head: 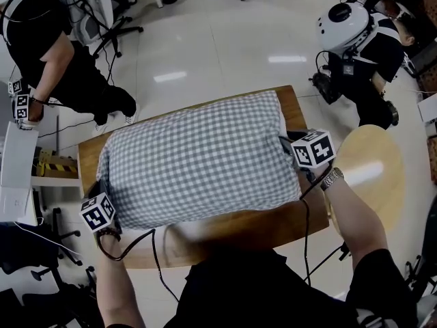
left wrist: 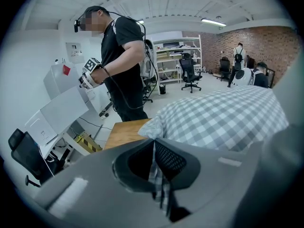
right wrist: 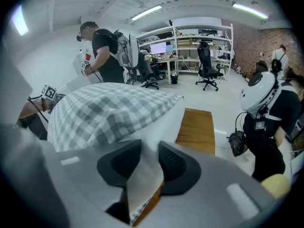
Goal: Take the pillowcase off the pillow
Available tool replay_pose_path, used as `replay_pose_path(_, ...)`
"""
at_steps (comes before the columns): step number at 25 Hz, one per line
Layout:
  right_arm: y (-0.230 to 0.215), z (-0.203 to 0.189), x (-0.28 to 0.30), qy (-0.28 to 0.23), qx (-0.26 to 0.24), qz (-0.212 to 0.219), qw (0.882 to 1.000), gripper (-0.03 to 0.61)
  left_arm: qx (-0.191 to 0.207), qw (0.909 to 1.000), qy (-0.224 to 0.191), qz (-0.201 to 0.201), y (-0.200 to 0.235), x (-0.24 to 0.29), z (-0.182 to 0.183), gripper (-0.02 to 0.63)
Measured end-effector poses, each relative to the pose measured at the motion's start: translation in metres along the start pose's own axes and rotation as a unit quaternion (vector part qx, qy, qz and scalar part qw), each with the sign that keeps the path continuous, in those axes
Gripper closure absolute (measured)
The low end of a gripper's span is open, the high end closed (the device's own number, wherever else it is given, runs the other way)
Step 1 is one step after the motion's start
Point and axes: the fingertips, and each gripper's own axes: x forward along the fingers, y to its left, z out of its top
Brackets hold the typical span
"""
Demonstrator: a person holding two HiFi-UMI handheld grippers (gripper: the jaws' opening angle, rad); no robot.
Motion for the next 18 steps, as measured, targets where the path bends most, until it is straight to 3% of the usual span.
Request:
replay_pose_path(4, 0.007, 0.004, -0.001, -0.003, -0.030, -0.037, 0.999, 0.555, 0.001, 1.0000, -0.002, 0.003, 0.011, -0.003, -0.001, 0.606)
replay_pose_path(7, 0.001, 0.010, -0.011, -0.012, -0.064, -0.063, 0.996, 0.564, 0.001, 0.9999, -0.002, 0.013, 0.010, -0.008, -0.001, 0.607)
replay_pose_path(12, -0.042, -0.007, -0.044, -0.026, -0.103, -0.095, 0.990, 0.566, 0.009, 0.9994, -0.009, 0.032, -0.032, -0.005, -0.017, 0.607)
replay_pose_path(18, -0.033, -0.007, -0.059, -0.034, -0.127, -0.144, 0.981, 0.568, -0.003, 0.9988, -0.022, 0.044, -0.010, -0.008, -0.028, 0.607)
